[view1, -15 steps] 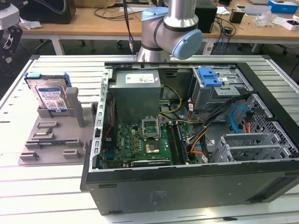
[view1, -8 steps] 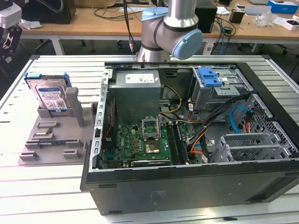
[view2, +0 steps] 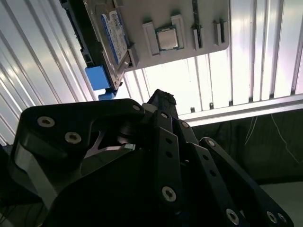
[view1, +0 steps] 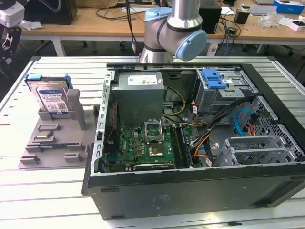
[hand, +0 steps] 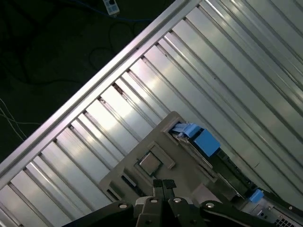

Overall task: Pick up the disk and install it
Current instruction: 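Pick up the disk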

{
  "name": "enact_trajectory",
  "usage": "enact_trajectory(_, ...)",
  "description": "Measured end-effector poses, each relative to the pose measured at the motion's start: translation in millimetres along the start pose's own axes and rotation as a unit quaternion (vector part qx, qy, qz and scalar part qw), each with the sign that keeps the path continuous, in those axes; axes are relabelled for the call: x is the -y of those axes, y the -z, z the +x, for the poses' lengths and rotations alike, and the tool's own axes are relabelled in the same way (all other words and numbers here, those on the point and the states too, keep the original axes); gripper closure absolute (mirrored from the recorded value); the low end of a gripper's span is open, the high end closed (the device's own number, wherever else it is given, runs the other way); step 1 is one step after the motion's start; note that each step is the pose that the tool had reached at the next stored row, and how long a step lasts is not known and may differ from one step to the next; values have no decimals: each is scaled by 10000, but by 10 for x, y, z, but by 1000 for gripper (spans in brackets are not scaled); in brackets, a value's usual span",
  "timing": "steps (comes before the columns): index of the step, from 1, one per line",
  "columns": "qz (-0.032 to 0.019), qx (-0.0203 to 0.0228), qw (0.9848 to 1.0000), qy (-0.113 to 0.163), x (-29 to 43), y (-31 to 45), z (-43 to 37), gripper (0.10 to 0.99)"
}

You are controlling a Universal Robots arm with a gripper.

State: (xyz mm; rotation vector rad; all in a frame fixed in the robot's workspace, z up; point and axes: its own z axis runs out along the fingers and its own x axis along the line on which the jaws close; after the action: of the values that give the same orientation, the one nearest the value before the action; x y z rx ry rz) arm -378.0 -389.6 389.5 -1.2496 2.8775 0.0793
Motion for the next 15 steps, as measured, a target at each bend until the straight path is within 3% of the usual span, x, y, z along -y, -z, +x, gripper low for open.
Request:
enact_trajectory(7,-12,-23,9987,503,0,0,0,980)
enact_trajectory(11,-17,-34,9971,754,0,0,0,980)
enact_trajectory(14,-23,-45,9950,1001,0,0,0,980)
enact_trajectory(15,-26,-51,9936,1130,0,0,0,980)
